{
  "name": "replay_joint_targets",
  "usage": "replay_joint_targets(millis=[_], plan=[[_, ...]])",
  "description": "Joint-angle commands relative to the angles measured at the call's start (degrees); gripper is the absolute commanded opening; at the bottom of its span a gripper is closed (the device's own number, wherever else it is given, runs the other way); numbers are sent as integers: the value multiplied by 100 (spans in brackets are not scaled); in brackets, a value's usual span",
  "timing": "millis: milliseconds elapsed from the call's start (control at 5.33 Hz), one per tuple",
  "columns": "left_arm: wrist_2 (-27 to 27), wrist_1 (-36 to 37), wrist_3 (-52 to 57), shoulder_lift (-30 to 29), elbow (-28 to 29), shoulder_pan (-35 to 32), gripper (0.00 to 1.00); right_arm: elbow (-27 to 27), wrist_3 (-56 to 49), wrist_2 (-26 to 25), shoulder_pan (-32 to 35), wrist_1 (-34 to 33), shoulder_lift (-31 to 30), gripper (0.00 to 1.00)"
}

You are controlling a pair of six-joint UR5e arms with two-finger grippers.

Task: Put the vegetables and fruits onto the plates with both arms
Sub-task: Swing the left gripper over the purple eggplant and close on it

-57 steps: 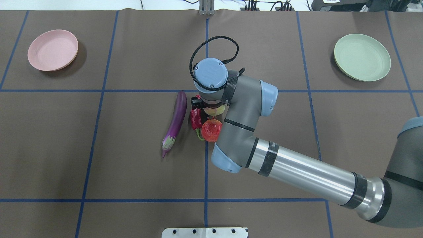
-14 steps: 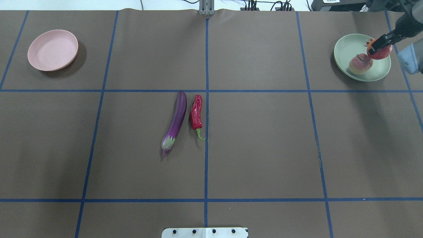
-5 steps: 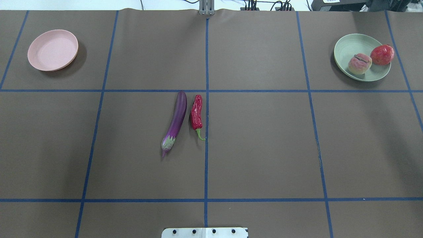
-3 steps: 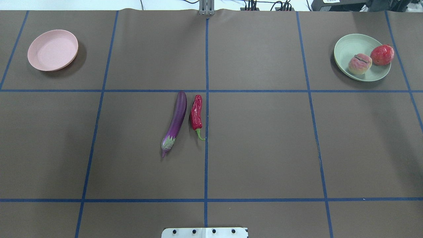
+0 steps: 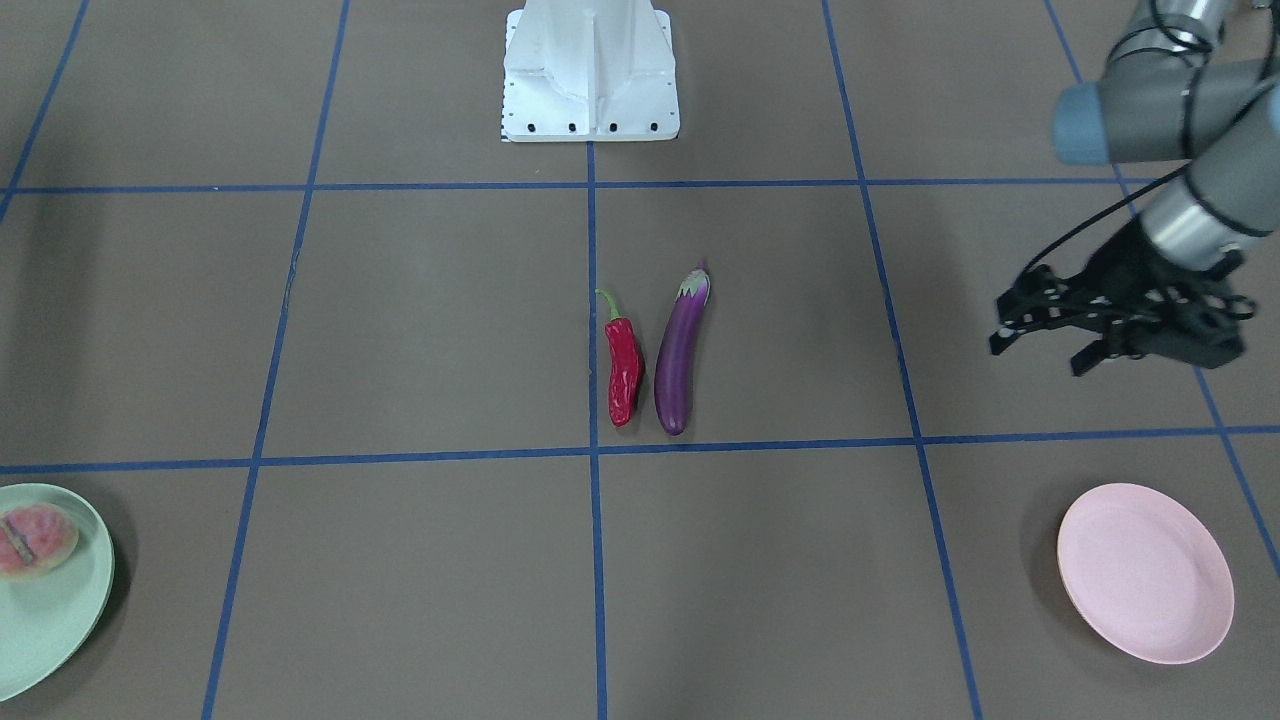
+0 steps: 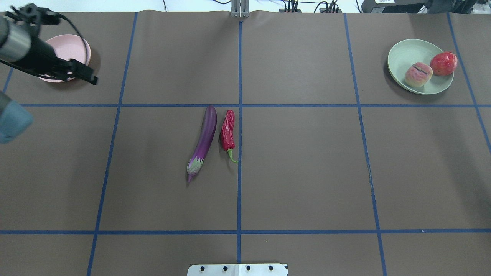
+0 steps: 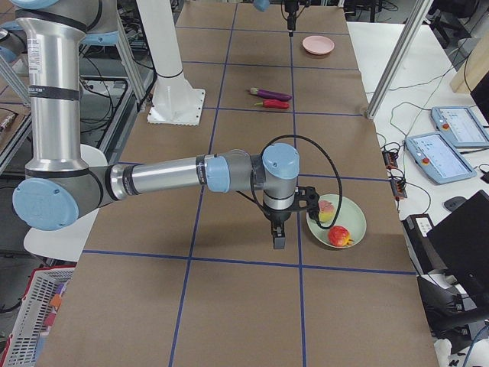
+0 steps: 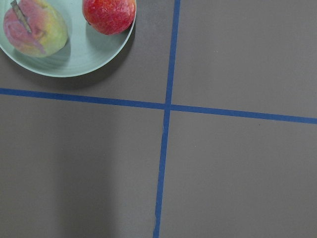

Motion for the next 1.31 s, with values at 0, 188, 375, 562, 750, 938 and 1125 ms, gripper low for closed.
replay_joint_targets(millis=[0,188,375,562,750,938,1125], plan=[[665,45,-1086,-1041,563,1176,100,14,3,8,0,0,20,100],[1625,37,-1788,-1751,1184,1807,100,14,20,8,-9,0,20,100],[1921,45,-1986,-1906,1330,2084,100,14,29,8,-9,0,38,100],[1933,46,-1988,-1908,1322,2243,100,14,47,8,-17,0,55,100],[1950,46,-1988,-1890,1314,2288,98,22,55,17,-18,0,55,100],[1959,272,-1988,-1899,1305,2410,97,31,56,43,-18,0,55,100],[1968,1040,-1945,-2143,1279,2542,82,31,56,44,-18,0,55,100]])
